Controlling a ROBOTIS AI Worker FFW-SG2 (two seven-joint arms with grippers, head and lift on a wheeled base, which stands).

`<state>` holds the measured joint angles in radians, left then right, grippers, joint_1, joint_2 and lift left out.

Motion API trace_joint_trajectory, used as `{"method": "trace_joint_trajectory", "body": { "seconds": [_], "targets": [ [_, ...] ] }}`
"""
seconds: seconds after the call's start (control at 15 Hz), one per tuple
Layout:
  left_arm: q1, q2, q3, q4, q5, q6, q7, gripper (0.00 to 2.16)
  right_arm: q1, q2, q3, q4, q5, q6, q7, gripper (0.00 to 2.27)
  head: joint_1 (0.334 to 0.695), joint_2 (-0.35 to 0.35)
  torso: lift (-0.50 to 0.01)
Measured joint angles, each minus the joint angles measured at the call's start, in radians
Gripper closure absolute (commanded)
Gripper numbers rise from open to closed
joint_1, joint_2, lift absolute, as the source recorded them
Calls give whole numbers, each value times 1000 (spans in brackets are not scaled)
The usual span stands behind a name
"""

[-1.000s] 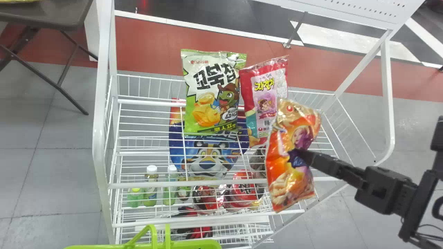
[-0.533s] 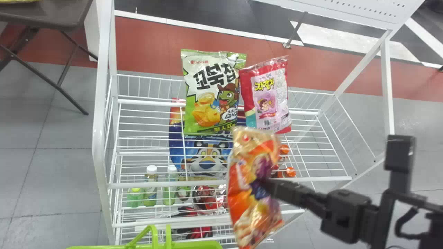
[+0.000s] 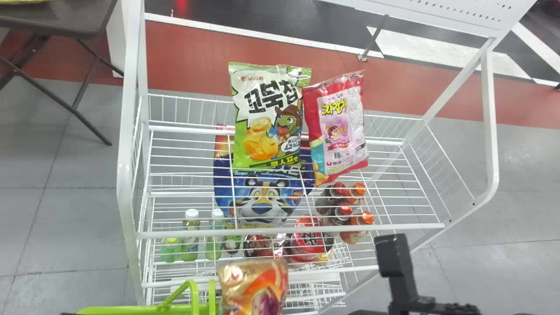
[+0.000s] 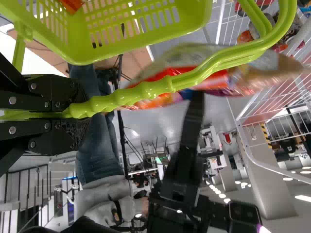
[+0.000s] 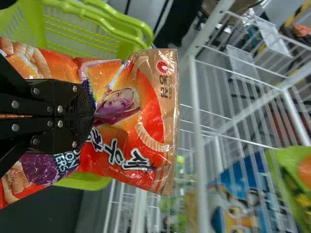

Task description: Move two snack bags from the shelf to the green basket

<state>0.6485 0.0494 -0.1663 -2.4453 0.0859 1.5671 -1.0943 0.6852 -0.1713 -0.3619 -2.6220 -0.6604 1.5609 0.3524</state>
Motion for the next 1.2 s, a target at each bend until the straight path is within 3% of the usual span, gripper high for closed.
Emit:
{"method": "trace_joint_trajectory", "body": {
  "seconds": [0.67,0.73,0.8,0.87,0.93,1.2],
  "targets": [
    [-3,-2,-1,0,-2,0,2,2084,-22,-35,235,220,86,0,-29,2243,695,-350,-17],
    [-3,-2,-1,0,-2,0,2,2084,-37,-37,244,255,93,0,-29,2155,695,-350,-17],
    [-3,-2,-1,0,-1,0,2,2084,-47,-38,246,275,96,0,-29,1862,695,-350,-17],
    [-3,-2,-1,0,-1,0,2,2084,-54,-39,241,283,94,0,-30,1062,695,-350,-17],
    [-3,-2,-1,0,-1,0,2,2084,-60,-39,226,280,88,0,-30,60,695,-350,-17],
    [-3,-2,2,0,-2,0,2,2084,-85,-39,138,247,40,0,-40,43,695,-350,-17]
  ]
}}
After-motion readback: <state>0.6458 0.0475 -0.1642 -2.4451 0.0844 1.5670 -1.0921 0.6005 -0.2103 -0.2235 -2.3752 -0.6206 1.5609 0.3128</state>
